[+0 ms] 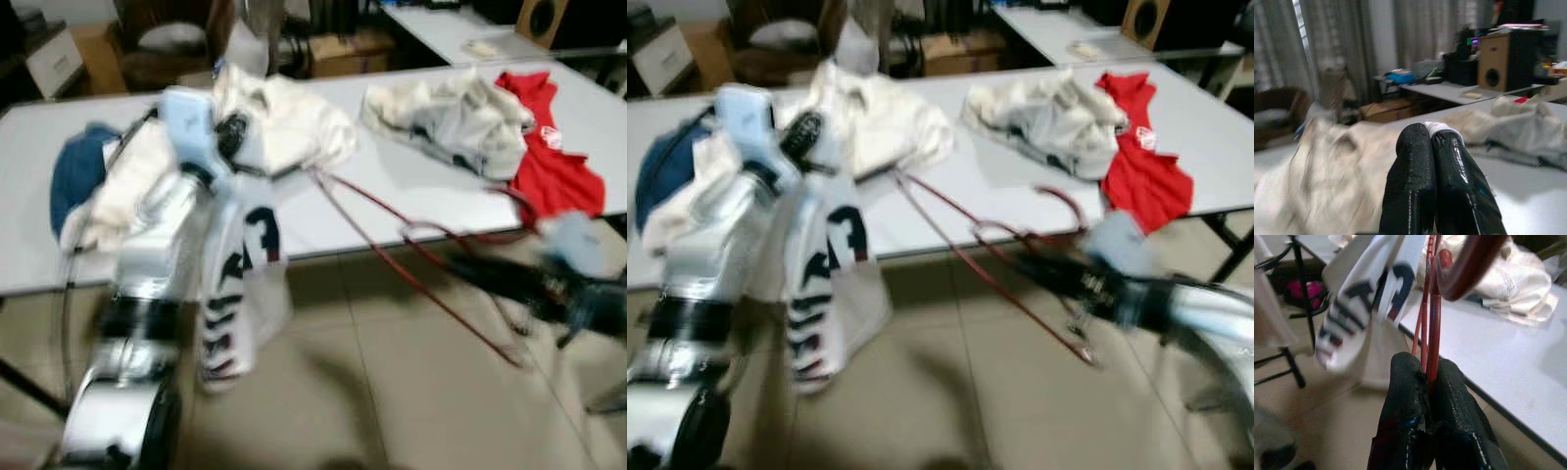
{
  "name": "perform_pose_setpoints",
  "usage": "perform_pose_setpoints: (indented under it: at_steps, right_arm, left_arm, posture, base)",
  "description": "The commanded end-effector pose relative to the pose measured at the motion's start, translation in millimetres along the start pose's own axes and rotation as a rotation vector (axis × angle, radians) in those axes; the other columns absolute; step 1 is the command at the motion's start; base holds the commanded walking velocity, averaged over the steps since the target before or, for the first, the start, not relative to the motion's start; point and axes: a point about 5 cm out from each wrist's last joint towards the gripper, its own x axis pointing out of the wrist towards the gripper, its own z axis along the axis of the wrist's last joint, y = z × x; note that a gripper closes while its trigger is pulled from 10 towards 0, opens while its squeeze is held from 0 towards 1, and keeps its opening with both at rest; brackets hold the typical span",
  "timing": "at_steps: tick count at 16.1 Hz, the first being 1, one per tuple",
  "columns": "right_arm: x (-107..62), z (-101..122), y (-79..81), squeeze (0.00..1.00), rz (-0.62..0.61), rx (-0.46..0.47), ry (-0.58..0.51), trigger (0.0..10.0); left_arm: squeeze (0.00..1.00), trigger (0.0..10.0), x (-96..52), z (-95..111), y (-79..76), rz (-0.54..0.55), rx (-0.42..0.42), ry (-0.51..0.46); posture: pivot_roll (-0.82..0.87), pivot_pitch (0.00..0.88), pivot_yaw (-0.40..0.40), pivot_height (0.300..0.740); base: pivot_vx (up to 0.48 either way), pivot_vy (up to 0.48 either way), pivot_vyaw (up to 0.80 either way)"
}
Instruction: Hang hanger
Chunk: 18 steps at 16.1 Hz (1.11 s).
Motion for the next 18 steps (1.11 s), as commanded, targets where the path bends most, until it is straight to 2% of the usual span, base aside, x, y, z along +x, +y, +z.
perform_pose_setpoints:
  at_steps: [1, 4, 8, 13, 14, 15, 16, 18]
  right_arm:
    - [-4.1, 12.4, 5.6, 0.00, 0.069, -0.037, -0.030, 10.0]
    - [-13.8, 18.5, 9.4, 0.00, 0.130, -0.047, -0.033, 10.0]
    - [-17.1, 23.1, 15.8, 0.00, 0.210, -0.048, -0.041, 10.0]
    - [-12.9, 17.5, 14.3, 0.00, 0.222, -0.056, 0.022, 10.0]
    - [-10.4, 15.7, 12.1, 0.00, 0.214, -0.056, 0.033, 10.0]
    - [-2.9, 12.3, 8.8, 0.00, 0.206, -0.064, 0.051, 10.0]
    - [6.2, 11.0, 7.9, 0.00, 0.213, -0.068, 0.047, 10.0]
    - [23.6, 12.0, 8.2, 0.00, 0.249, -0.061, 0.009, 10.0]
  left_arm:
    - [0.00, 10.0, 1.6, 14.2, 9.7, 0.007, 0.022, -0.035]
    - [0.00, 10.0, 11.1, 26.1, 7.4, -0.007, 0.019, -0.062]
    - [0.00, 10.0, 27.3, 43.4, -4.0, -0.054, 0.014, -0.122]
    - [0.00, 10.0, 33.7, 62.1, -22.4, -0.140, -0.010, -0.184]
    - [0.00, 10.0, 33.4, 65.7, -26.3, -0.162, -0.022, -0.191]
    - [0.00, 10.0, 29.7, 70.6, -36.0, -0.234, -0.029, -0.199]
    - [0.00, 10.0, 24.7, 72.7, -45.4, -0.303, -0.018, -0.200]
    - [0.00, 10.0, 16.3, 72.2, -56.2, -0.372, -0.032, -0.202]
  posture:
    - [-0.16, 0.000, 0.059, 0.740]
    - [-0.16, 0.000, 0.062, 0.740]
    - [-0.17, 0.000, 0.065, 0.740]
    - [-0.18, 0.000, 0.055, 0.740]
    - [-0.18, 0.000, 0.057, 0.740]
    - [-0.18, 0.000, 0.054, 0.740]
    - [-0.18, 0.000, 0.051, 0.740]
    - [-0.17, 0.000, 0.048, 0.740]
  base:
    - [0.401, 0.000, 0.00]
    - [0.402, 0.000, 0.00]
    - [0.401, 0.000, 0.00]
    - [0.400, 0.000, 0.00]
    - [0.000, 0.000, 0.00]
    - [0.000, 0.000, 0.00]
    - [0.000, 0.000, 0.00]
    - [0.000, 0.000, 0.00]
